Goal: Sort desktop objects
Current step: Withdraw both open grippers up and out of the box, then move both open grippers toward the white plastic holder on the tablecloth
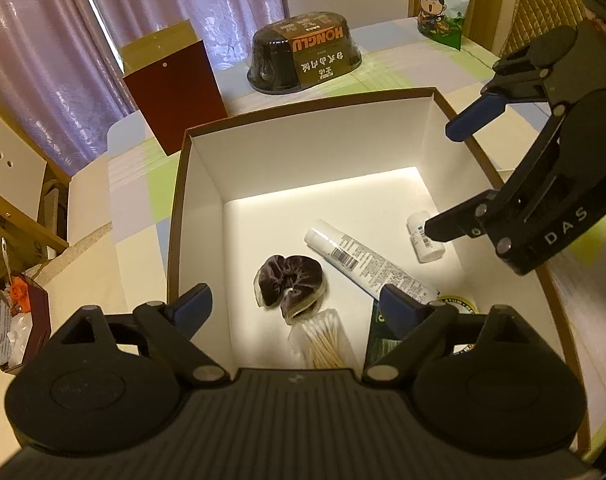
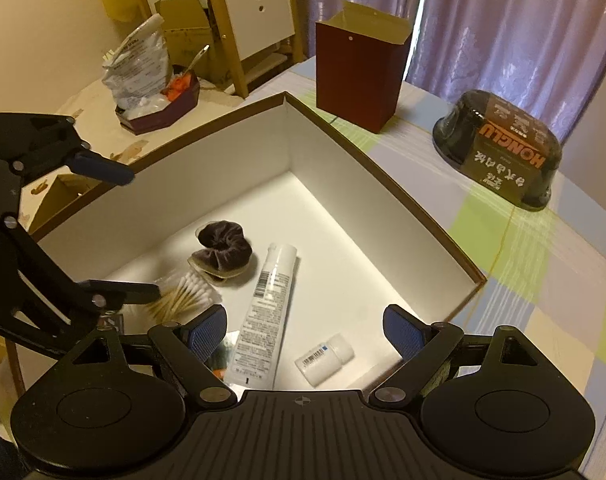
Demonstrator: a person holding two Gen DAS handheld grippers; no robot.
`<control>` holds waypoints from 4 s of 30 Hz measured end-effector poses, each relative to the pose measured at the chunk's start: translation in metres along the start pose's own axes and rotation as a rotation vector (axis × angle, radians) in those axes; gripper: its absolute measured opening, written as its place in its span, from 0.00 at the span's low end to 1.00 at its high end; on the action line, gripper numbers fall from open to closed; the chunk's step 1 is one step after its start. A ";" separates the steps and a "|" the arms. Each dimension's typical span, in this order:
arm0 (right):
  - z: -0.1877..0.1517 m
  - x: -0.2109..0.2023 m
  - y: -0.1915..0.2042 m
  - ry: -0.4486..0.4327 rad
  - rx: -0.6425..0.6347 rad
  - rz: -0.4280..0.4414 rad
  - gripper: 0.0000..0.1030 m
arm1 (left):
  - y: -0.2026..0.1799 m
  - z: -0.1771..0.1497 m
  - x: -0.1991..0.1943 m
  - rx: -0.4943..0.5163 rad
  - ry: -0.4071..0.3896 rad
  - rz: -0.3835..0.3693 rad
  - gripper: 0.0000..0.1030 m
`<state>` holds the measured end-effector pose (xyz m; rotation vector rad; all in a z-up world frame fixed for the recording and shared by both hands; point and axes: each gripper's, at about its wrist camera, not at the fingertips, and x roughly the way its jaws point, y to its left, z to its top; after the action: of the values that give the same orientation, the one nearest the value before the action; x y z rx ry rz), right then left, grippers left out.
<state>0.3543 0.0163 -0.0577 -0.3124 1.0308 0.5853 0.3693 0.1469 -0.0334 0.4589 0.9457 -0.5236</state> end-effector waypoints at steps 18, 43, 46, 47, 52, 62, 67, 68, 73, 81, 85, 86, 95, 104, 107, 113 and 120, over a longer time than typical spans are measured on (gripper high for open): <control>-0.020 -0.033 0.010 -0.041 0.002 -0.015 0.85 | -0.019 -0.016 -0.039 -0.029 -0.018 0.042 0.93; -0.067 -0.090 0.045 -0.129 -0.018 0.012 0.85 | -0.062 -0.053 -0.111 -0.080 -0.079 0.085 0.97; -0.072 -0.096 0.048 -0.140 -0.024 0.017 0.85 | -0.067 -0.058 -0.118 -0.088 -0.084 0.091 0.97; -0.074 -0.098 0.049 -0.143 -0.025 0.020 0.85 | -0.068 -0.060 -0.120 -0.092 -0.086 0.092 0.97; -0.082 -0.103 0.053 -0.153 -0.037 0.035 0.85 | -0.076 -0.070 -0.130 -0.115 -0.084 0.100 0.97; -0.103 -0.107 0.062 -0.154 -0.061 0.090 0.85 | -0.089 -0.096 -0.143 -0.207 -0.061 0.098 0.97; -0.114 -0.108 0.063 -0.148 -0.061 0.109 0.85 | -0.095 -0.104 -0.143 -0.242 -0.041 0.106 0.97; -0.115 -0.108 0.063 -0.148 -0.059 0.114 0.85 | -0.096 -0.105 -0.144 -0.248 -0.038 0.108 0.97; -0.121 -0.112 0.056 -0.153 -0.056 0.120 0.85 | -0.106 -0.106 -0.146 -0.271 -0.033 0.113 0.97; -0.137 -0.127 0.027 -0.180 -0.011 0.106 0.85 | -0.128 -0.099 -0.149 -0.305 -0.062 0.101 0.97; -0.154 -0.140 0.005 -0.197 0.042 0.087 0.85 | -0.146 -0.094 -0.150 -0.315 -0.079 0.079 0.97; -0.159 -0.143 -0.001 -0.201 0.058 0.081 0.85 | -0.152 -0.092 -0.149 -0.315 -0.082 0.073 0.97; -0.217 -0.168 -0.069 -0.169 0.214 -0.015 0.85 | -0.205 -0.066 -0.129 -0.249 -0.126 -0.040 0.96; -0.266 -0.181 -0.130 -0.145 0.320 -0.086 0.85 | -0.258 -0.028 -0.092 -0.124 -0.116 -0.089 0.96; -0.275 -0.176 -0.140 -0.137 0.307 -0.074 0.85 | -0.267 -0.019 -0.084 -0.120 -0.111 -0.079 0.96; -0.265 -0.148 -0.143 -0.150 0.201 0.001 0.85 | -0.252 -0.007 -0.083 -0.145 -0.109 -0.037 0.96; -0.226 -0.098 -0.138 -0.201 0.071 0.065 0.85 | -0.220 0.005 -0.079 -0.176 -0.113 -0.025 0.96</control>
<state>0.2380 -0.2392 -0.0859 -0.1546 0.8675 0.6239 0.2017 -0.0114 0.0060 0.2566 0.8810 -0.4787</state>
